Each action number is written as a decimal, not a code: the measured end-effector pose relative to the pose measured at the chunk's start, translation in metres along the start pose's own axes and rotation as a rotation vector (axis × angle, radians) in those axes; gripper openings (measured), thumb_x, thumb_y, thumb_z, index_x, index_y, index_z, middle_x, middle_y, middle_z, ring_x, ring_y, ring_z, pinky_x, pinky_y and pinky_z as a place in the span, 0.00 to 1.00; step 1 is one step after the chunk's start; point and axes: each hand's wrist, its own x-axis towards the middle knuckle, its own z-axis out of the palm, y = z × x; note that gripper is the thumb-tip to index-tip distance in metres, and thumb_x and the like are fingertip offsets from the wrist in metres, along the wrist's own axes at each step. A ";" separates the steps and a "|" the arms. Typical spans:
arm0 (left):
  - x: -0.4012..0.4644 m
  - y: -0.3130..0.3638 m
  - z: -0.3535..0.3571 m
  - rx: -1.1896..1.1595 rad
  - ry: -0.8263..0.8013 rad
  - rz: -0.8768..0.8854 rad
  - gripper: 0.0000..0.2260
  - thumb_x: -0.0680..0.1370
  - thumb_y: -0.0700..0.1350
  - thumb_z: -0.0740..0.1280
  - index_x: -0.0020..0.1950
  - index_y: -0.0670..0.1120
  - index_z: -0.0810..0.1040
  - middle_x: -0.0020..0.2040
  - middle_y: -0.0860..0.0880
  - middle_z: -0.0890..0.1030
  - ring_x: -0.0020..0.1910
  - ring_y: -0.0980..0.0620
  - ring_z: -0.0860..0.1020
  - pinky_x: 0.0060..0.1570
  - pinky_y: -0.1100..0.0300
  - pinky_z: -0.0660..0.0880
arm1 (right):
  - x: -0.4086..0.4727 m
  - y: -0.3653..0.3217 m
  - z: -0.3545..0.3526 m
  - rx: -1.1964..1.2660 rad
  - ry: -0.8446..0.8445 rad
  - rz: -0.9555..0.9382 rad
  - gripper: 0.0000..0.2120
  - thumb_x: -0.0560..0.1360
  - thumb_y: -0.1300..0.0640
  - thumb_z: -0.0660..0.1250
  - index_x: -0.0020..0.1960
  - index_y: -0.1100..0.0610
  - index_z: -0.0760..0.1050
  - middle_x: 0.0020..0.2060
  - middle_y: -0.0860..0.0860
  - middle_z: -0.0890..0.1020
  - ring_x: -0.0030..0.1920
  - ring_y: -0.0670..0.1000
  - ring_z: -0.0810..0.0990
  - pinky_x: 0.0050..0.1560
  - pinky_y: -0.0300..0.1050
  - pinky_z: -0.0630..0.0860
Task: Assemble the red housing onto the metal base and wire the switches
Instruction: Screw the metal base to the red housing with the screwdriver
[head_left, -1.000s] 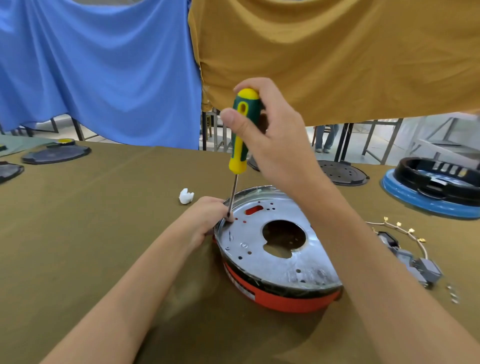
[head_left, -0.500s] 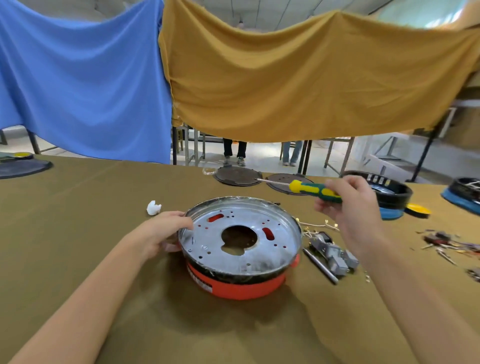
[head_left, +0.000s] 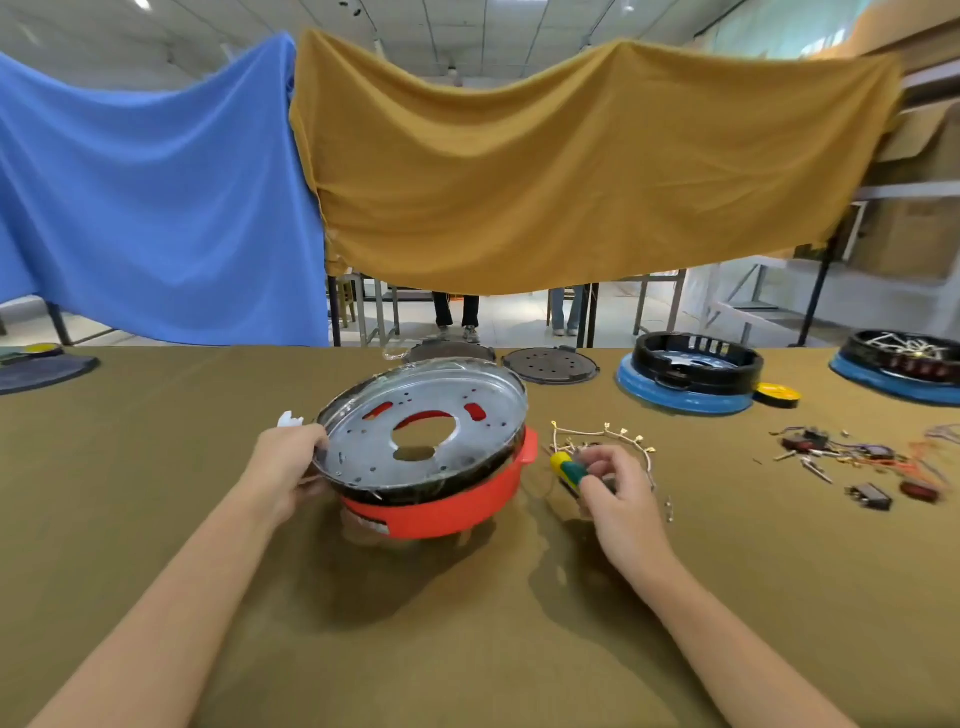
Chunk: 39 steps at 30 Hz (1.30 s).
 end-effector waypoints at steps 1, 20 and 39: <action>0.001 -0.001 0.001 -0.015 0.004 -0.011 0.05 0.72 0.33 0.62 0.41 0.42 0.73 0.41 0.43 0.74 0.31 0.49 0.71 0.28 0.61 0.70 | -0.002 0.000 0.001 -0.052 -0.031 -0.027 0.13 0.75 0.66 0.63 0.50 0.48 0.75 0.50 0.51 0.73 0.51 0.46 0.74 0.51 0.36 0.71; 0.011 -0.043 0.005 -0.057 -0.231 0.278 0.09 0.83 0.45 0.61 0.51 0.47 0.82 0.44 0.54 0.85 0.45 0.55 0.80 0.44 0.58 0.75 | 0.039 -0.012 0.038 -0.244 -0.178 -0.103 0.24 0.80 0.39 0.57 0.73 0.47 0.64 0.56 0.40 0.75 0.59 0.44 0.74 0.56 0.43 0.73; 0.007 -0.038 -0.002 -0.147 -0.498 0.547 0.41 0.69 0.36 0.67 0.75 0.69 0.61 0.68 0.61 0.77 0.65 0.56 0.78 0.55 0.55 0.78 | 0.020 -0.012 0.038 0.158 -0.124 -0.274 0.27 0.77 0.61 0.70 0.72 0.47 0.67 0.59 0.39 0.80 0.60 0.40 0.77 0.54 0.33 0.76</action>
